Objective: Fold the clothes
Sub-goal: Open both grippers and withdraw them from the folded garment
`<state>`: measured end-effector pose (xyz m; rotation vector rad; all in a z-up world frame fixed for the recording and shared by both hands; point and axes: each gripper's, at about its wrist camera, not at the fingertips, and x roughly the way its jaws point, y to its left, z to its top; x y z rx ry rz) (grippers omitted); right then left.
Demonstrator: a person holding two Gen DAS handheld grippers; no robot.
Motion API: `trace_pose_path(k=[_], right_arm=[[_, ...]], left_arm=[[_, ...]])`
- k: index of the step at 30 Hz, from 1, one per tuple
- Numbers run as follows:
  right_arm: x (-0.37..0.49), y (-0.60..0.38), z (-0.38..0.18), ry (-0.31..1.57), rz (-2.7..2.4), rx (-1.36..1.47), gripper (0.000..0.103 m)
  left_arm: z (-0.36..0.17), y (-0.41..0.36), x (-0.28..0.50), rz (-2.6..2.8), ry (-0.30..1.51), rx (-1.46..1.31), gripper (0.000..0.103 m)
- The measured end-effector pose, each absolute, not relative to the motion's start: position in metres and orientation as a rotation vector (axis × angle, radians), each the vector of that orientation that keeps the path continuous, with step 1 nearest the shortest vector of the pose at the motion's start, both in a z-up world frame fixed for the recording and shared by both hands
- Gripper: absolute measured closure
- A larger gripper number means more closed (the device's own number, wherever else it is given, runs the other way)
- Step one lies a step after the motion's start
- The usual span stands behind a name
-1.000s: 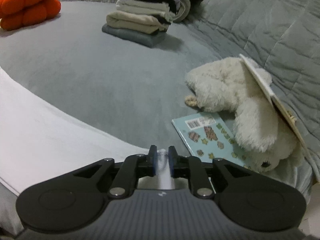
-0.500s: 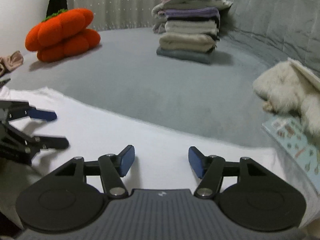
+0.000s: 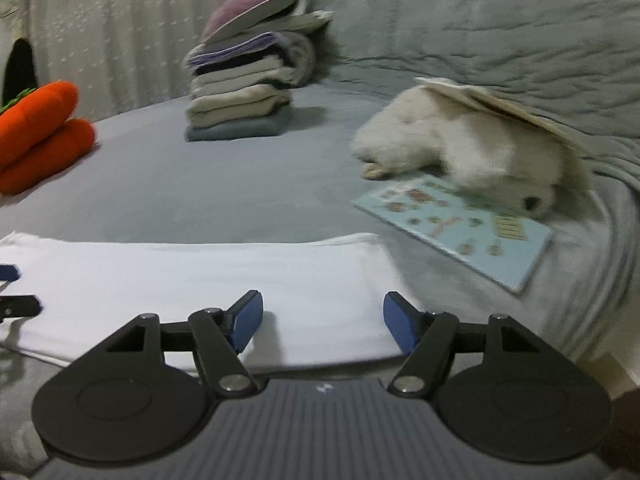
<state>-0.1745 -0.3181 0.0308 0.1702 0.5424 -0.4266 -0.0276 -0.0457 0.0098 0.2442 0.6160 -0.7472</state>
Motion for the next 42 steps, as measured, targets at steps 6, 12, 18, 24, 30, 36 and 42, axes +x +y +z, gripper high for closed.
trace_pose_path(k=[6,12,18,24,30,36,42], right_arm=[[-0.190,-0.339,0.034,0.509,-0.522,0.251,0.032],[-0.197,-0.352,0.040,0.474,-0.553,0.377,0.030],[-0.199,-0.352,0.046,0.468,-0.546,0.389,0.025],[-0.204,-0.361,0.060,0.466,-0.534,0.461,0.024],[-0.215,-0.378,0.069,0.472,-0.534,0.595,0.024],[-0.214,-0.382,0.060,0.497,-0.538,0.656,0.027],[-0.190,-0.361,0.047,0.565,-0.525,0.461,0.036]], left_arm=[[0.013,-0.042,-0.028,-0.715,0.631,0.237,0.004],[0.020,-0.031,-0.019,-0.641,0.669,0.173,0.003],[0.023,-0.024,-0.009,-0.581,0.704,0.072,0.001],[0.026,-0.023,-0.010,-0.570,0.696,0.068,0.001],[0.023,-0.021,-0.009,-0.549,0.721,0.060,0.001],[0.024,-0.018,-0.007,-0.540,0.730,0.040,0.001],[0.025,-0.015,-0.003,-0.556,0.746,0.008,0.001]])
